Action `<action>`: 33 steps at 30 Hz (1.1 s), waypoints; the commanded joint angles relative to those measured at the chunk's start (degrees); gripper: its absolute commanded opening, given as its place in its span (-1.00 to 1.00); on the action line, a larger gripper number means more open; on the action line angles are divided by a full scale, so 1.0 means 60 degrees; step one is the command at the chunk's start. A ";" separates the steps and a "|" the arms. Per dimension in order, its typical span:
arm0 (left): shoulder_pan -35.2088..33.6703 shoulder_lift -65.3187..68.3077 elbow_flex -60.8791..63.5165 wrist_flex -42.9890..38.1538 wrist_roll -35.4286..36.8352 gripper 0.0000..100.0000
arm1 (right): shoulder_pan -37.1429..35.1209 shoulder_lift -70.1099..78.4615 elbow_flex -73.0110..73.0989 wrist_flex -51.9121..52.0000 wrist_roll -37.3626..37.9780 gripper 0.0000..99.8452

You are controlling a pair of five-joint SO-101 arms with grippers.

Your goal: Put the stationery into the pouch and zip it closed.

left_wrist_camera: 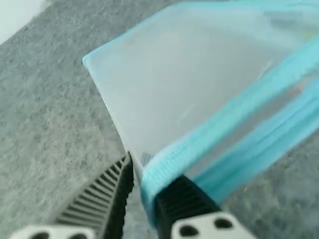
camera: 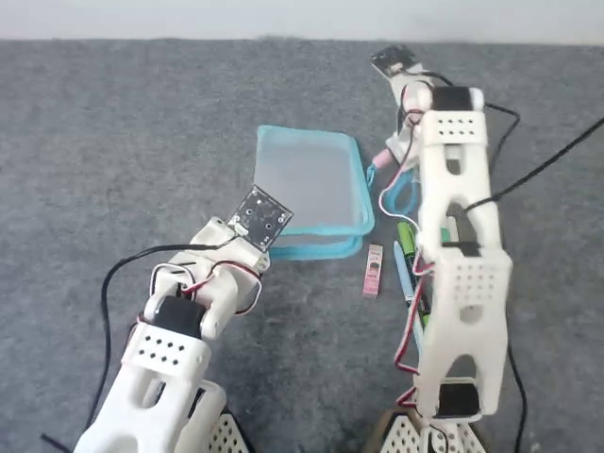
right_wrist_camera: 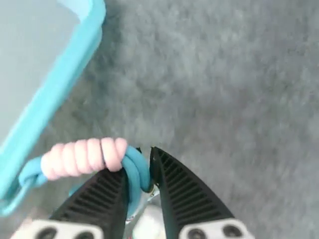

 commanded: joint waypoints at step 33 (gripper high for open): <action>0.0542 -0.5216 0.1399 0.1919 0.0073 -0.98 | 0.0330 0.2879 -0.6286 0.2938 -0.0557 -0.50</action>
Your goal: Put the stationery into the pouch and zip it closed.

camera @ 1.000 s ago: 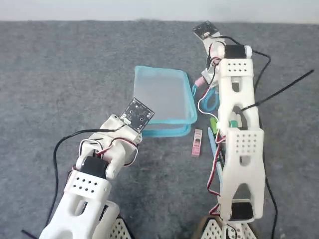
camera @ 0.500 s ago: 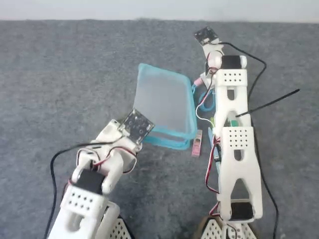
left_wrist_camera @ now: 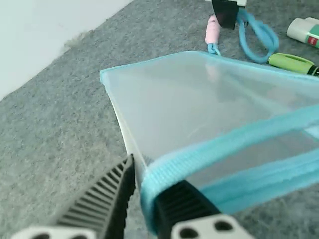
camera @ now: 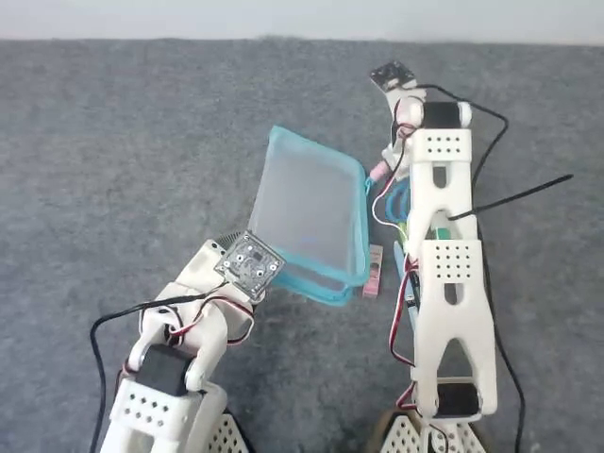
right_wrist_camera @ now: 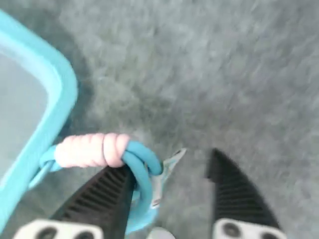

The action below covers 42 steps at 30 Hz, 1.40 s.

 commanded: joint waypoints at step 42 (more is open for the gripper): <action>-0.2491 0.9187 -0.3348 -0.4322 0.3751 -0.98 | 0.1092 -1.6476 2.0982 -0.3451 0.0088 -0.54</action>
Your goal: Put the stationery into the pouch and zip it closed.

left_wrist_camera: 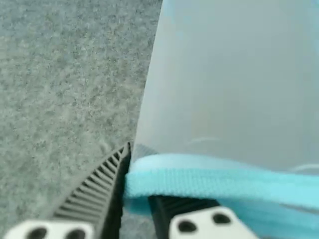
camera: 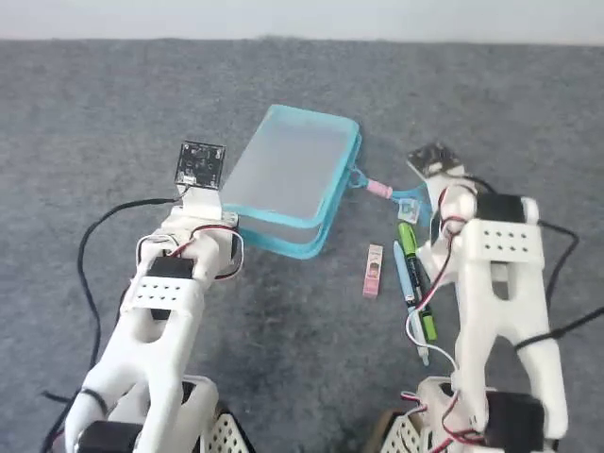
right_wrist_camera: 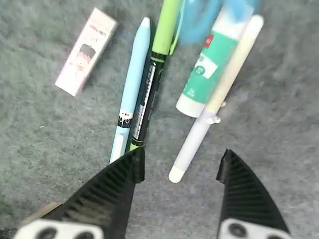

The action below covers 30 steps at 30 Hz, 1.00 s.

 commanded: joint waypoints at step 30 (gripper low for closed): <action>-0.0117 -0.0205 -0.0271 0.0117 0.0161 -0.98 | 0.1707 0.3275 0.0234 -0.2982 0.0615 -0.55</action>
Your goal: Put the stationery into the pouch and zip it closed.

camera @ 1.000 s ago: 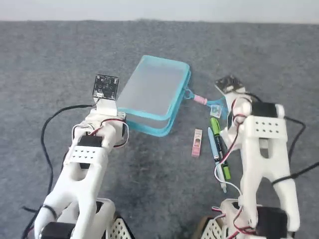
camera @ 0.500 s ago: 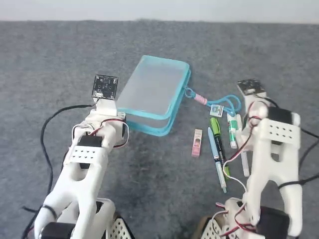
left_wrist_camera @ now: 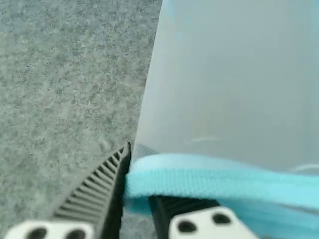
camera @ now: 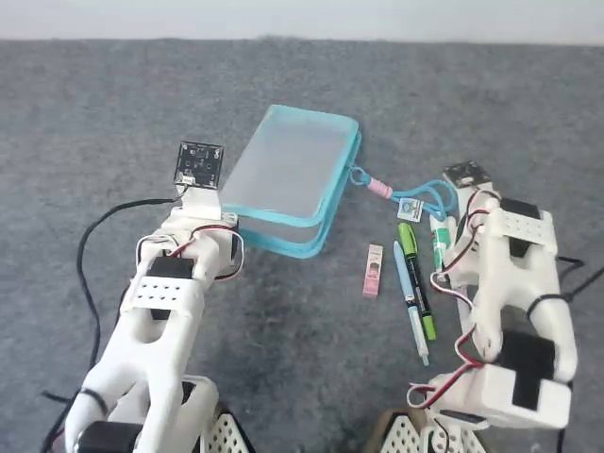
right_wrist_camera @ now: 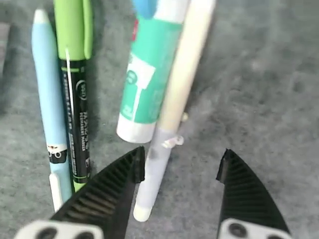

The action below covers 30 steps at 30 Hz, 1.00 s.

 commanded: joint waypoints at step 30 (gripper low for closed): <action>0.0777 -0.0132 -0.0154 0.0029 0.0147 -0.98 | 0.0535 -0.3582 0.1407 -0.0110 -0.0747 -0.99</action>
